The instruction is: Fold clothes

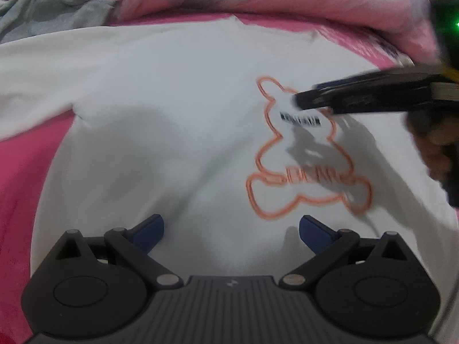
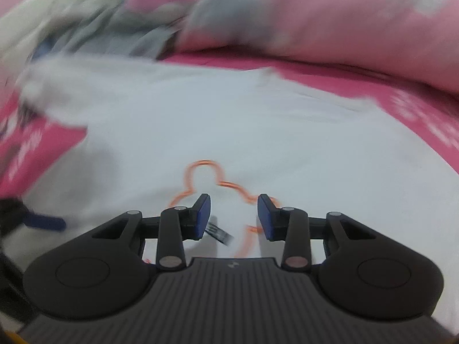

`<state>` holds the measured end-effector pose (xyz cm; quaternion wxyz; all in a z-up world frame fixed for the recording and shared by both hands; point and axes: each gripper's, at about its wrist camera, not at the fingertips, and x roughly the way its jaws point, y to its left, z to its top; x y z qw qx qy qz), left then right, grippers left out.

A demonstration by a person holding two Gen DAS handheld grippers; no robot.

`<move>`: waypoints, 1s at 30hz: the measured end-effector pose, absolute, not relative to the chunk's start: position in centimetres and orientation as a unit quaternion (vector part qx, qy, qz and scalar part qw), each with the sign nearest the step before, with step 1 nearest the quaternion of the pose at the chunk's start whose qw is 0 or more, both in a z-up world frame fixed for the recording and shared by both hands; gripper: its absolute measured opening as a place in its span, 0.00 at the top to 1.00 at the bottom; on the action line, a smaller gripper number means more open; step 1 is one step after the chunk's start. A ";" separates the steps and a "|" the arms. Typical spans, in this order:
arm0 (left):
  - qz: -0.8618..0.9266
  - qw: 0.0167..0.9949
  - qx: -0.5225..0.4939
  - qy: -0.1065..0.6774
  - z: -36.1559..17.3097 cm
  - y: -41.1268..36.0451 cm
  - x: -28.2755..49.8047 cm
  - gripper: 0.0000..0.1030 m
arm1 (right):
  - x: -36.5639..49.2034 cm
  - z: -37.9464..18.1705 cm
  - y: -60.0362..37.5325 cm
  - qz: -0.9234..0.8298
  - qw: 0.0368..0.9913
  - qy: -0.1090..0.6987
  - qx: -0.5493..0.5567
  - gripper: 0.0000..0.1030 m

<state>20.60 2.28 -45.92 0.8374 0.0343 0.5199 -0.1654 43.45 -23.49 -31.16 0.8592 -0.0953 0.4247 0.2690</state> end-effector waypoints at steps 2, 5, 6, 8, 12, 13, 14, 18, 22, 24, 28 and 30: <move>-0.183 0.832 0.044 0.523 -45.9 2.3 19.5 0.02 | 42.2 -32.2 -22.8 0.275 0.849 0.432 -0.130 0.66; -0.203 0.824 0.049 0.528 -46.1 2.6 17.8 0.02 | 38.0 -32.4 -25.0 0.265 0.837 0.456 -0.145 0.65; -0.209 0.820 0.053 0.530 -46.0 2.8 17.3 0.02 | 36.2 -32.2 -26.4 0.255 0.833 0.472 -0.138 0.64; -0.225 0.812 0.058 0.535 -45.9 3.2 16.3 0.01 | 33.4 -31.6 -28.4 0.237 0.820 0.503 -0.135 0.64; -0.250 0.796 0.063 0.548 -45.5 4.4 14.9 0.01 | 31.0 -30.0 -29.6 0.216 0.791 0.550 -0.158 0.64; -0.255 0.791 0.062 0.552 -45.5 4.7 14.7 0.01 | 32.0 -29.5 -28.9 0.219 0.801 0.535 -0.153 0.64; -0.260 0.787 0.061 0.556 -45.4 5.1 14.5 0.02 | 33.2 -29.0 -28.1 0.223 0.813 0.517 -0.146 0.64; -0.259 0.783 0.063 0.563 -44.9 6.3 14.0 0.02 | 38.7 -29.1 -22.4 0.282 0.843 0.441 -0.122 0.64; -0.245 0.794 0.053 0.554 -44.1 8.1 13.8 0.03 | 40.0 -31.3 -17.8 0.332 0.824 0.441 -0.131 0.65; -0.237 0.798 0.050 0.551 -43.9 9.1 13.9 0.03 | 37.2 -32.2 -18.5 0.321 0.818 0.455 -0.148 0.65; -0.222 0.807 0.043 0.546 -43.6 11.1 14.0 0.04 | 31.1 -30.8 -22.0 0.306 0.786 0.509 -0.169 0.64; -0.214 0.811 0.040 0.543 -43.4 12.1 14.0 0.04 | 29.9 -29.9 -22.8 0.300 0.770 0.535 -0.173 0.65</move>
